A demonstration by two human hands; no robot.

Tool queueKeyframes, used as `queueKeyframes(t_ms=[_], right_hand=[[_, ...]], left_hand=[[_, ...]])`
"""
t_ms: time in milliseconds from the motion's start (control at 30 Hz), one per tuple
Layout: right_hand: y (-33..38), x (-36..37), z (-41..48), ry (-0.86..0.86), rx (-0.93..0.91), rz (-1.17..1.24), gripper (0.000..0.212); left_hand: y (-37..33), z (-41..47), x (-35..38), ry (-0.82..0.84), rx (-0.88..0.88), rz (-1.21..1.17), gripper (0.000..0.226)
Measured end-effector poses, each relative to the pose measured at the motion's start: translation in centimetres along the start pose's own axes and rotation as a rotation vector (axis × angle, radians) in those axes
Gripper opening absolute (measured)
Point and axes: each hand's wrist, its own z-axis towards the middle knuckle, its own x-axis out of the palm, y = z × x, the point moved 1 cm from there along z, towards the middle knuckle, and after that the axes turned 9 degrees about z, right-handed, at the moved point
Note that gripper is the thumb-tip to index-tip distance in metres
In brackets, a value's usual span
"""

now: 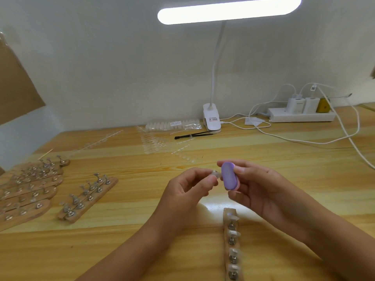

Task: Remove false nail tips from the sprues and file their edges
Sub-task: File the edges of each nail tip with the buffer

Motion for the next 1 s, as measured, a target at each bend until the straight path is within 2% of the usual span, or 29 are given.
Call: queueKeyframes(t_ms=[100,233,333,433,567,700,1000], right_hand=[[0.1,0.1,-0.1,-0.105,-0.077,-0.15,0.026],[-0.1,0.7,-0.6,-0.069,-0.073,-0.236,0.019],[-0.1,0.8,-0.8,-0.11,-0.134,-0.245,0.024],[-0.2,1.3,-0.9,-0.082,-0.111,-0.309,0.028],[-0.3,1.4,-0.8,-0.165,-0.221,-0.23,0.042],[-0.7,1.8,-0.8,-0.125,-0.171,-0.274,0.037],[-0.6,2.2,-1.0,-0.217,-0.336,-0.233,0.036]], left_hand=[[0.1,0.0,0.0,-0.004,-0.024,0.011,0.024],[0.1,-0.1,-0.1,0.005,-0.028,0.015,0.026],[0.2,-0.1,-0.1,0.012,-0.04,0.015,0.026],[0.2,-0.1,0.1,0.033,-0.057,-0.028,0.027],[0.1,-0.2,0.2,0.06,-0.081,-0.096,0.023],[0.2,-0.1,0.2,0.059,-0.106,-0.127,0.025],[0.1,0.0,0.3,0.033,-0.137,-0.147,0.025]])
